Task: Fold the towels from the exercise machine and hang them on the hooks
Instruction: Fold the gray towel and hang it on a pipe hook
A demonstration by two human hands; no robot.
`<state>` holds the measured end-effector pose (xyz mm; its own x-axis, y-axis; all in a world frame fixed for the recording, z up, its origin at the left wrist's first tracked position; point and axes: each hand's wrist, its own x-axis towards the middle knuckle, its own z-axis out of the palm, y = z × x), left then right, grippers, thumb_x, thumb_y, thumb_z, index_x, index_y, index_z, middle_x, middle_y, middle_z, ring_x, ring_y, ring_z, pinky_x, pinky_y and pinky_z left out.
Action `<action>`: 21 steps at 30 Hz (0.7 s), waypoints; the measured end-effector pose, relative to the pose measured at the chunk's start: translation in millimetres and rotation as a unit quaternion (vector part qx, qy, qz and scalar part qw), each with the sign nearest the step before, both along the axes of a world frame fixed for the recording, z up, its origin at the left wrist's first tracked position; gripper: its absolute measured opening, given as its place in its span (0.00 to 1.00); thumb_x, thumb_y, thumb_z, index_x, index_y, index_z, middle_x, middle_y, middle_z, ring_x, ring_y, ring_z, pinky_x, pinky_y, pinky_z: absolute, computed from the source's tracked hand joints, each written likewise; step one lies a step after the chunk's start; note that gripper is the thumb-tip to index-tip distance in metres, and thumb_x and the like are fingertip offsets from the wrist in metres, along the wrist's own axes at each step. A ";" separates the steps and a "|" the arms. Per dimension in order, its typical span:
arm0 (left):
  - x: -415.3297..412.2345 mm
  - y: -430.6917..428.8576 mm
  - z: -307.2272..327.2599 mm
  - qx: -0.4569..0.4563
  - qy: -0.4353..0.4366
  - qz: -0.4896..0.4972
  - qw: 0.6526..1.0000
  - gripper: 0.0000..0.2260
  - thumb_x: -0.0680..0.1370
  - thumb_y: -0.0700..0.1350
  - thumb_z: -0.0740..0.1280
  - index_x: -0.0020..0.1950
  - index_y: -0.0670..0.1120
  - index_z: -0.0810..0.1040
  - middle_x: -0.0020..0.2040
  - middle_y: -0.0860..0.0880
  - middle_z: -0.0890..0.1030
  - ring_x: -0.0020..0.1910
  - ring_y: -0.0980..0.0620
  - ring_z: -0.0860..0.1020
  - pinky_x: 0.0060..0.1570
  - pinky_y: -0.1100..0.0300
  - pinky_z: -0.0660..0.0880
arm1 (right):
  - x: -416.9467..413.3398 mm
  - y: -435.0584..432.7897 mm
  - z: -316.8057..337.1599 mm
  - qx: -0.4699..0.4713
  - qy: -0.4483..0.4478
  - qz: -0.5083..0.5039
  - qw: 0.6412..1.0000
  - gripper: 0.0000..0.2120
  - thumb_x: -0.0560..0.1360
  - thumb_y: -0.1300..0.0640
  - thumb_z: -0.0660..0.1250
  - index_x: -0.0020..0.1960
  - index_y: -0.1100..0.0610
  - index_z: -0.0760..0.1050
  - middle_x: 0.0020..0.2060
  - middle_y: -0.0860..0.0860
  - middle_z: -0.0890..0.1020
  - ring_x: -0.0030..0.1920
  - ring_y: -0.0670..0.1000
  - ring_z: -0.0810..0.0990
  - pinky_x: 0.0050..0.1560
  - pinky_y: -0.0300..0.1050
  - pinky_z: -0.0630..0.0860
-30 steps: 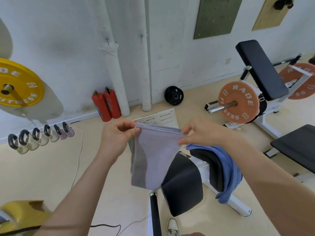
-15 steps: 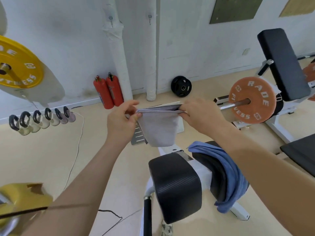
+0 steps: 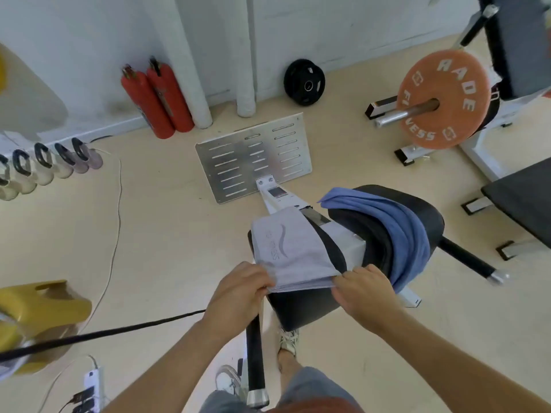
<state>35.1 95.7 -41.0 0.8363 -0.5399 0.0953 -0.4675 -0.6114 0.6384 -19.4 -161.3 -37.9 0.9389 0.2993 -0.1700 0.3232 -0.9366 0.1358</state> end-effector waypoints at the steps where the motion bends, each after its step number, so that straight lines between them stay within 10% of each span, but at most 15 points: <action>1: -6.1 -1.7 -4.4 0.002 0.013 -0.009 1.000 0.11 0.67 0.34 0.71 0.44 0.49 0.82 0.42 0.54 0.81 0.44 0.58 0.71 0.49 0.77 0.65 | -10.0 1.6 -4.2 0.007 -0.004 -0.026 1.000 0.14 0.56 0.58 0.79 0.25 0.52 0.72 0.20 0.47 0.71 0.22 0.53 0.71 0.28 0.44 0.61; 6: -20.6 -5.7 -10.3 0.020 0.032 -0.029 0.999 0.11 0.64 0.34 0.75 0.42 0.48 0.84 0.42 0.53 0.83 0.45 0.57 0.71 0.49 0.71 0.65 | -35.4 11.4 -11.7 0.071 -0.055 -0.139 0.986 0.16 0.73 0.46 0.59 0.34 0.54 0.77 0.30 0.50 0.78 0.33 0.54 0.75 0.32 0.48 0.69; 12: -40.7 -27.1 -21.5 0.129 0.036 -0.177 0.975 0.05 0.70 0.38 0.67 0.43 0.48 0.78 0.42 0.51 0.79 0.44 0.52 0.76 0.41 0.58 0.76 | -76.6 -9.8 -37.4 -0.021 0.058 -0.233 0.970 0.25 0.67 0.50 0.72 0.64 0.49 0.73 0.65 0.59 0.74 0.57 0.60 0.75 0.44 0.55 0.74; 16: -52.4 -39.0 -28.6 0.197 0.073 -0.175 0.962 0.06 0.75 0.38 0.62 0.48 0.47 0.73 0.47 0.49 0.75 0.43 0.47 0.77 0.40 0.51 0.76 | -100.5 -25.1 -45.7 0.098 0.129 -0.214 0.963 0.32 0.70 0.59 0.67 0.71 0.40 0.65 0.74 0.51 0.64 0.69 0.58 0.68 0.58 0.56 0.74; 19: -51.0 -44.6 -27.8 0.200 0.105 -0.157 0.962 0.06 0.75 0.39 0.59 0.49 0.45 0.73 0.48 0.48 0.76 0.42 0.45 0.77 0.41 0.50 0.76 | -105.0 -30.9 -38.0 0.313 0.190 -0.373 0.853 0.18 0.77 0.58 0.63 0.61 0.40 0.75 0.66 0.46 0.75 0.65 0.50 0.72 0.62 0.44 0.69; 21: -50.6 -48.0 -27.1 0.190 0.106 -0.165 0.962 0.05 0.75 0.39 0.60 0.48 0.45 0.73 0.47 0.48 0.76 0.41 0.46 0.76 0.40 0.49 0.75 | -91.6 -26.2 -32.4 0.473 0.188 -0.535 0.674 0.10 0.77 0.53 0.66 0.58 0.44 0.77 0.58 0.46 0.79 0.58 0.49 0.77 0.55 0.44 0.70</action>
<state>-15.4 47.7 -68.1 0.5923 -0.7414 -0.3156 -0.5594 -0.6602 0.5012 -111.0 -187.5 -70.3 0.6471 -0.3741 -0.6644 -0.7613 -0.2701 -0.5894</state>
